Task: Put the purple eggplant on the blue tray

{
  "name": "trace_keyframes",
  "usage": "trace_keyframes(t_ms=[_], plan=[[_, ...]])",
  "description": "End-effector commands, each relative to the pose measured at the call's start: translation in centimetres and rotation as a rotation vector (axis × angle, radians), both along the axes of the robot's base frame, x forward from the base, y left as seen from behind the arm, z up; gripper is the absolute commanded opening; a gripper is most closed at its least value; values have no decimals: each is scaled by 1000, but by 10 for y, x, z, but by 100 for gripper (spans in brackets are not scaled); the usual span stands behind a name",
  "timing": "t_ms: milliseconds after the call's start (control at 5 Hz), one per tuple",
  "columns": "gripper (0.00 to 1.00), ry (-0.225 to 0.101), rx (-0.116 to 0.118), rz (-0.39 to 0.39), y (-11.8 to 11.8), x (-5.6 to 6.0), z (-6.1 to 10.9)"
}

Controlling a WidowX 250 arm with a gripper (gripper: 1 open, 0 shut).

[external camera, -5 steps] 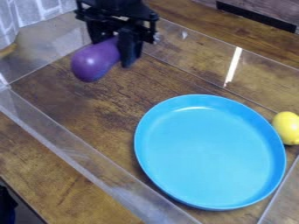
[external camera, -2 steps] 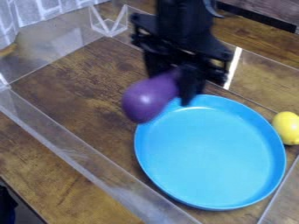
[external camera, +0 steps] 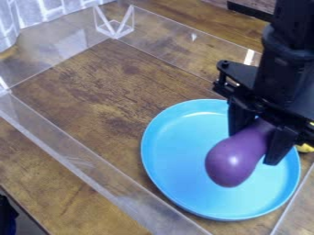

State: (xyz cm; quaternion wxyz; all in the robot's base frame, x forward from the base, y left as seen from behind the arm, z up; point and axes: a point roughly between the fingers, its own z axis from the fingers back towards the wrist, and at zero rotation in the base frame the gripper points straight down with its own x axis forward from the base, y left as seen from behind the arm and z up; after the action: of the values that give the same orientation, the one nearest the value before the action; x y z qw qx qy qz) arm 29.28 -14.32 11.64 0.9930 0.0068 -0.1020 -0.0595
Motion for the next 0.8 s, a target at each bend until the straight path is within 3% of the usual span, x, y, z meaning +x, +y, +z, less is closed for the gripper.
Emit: trace_keyframes(t_ms=[0,400,600], plan=[[0,-61,-25,19,15,8,20],[0,-55,-18,49,66,7,10],[0,-48,-11,37,58,3,1]])
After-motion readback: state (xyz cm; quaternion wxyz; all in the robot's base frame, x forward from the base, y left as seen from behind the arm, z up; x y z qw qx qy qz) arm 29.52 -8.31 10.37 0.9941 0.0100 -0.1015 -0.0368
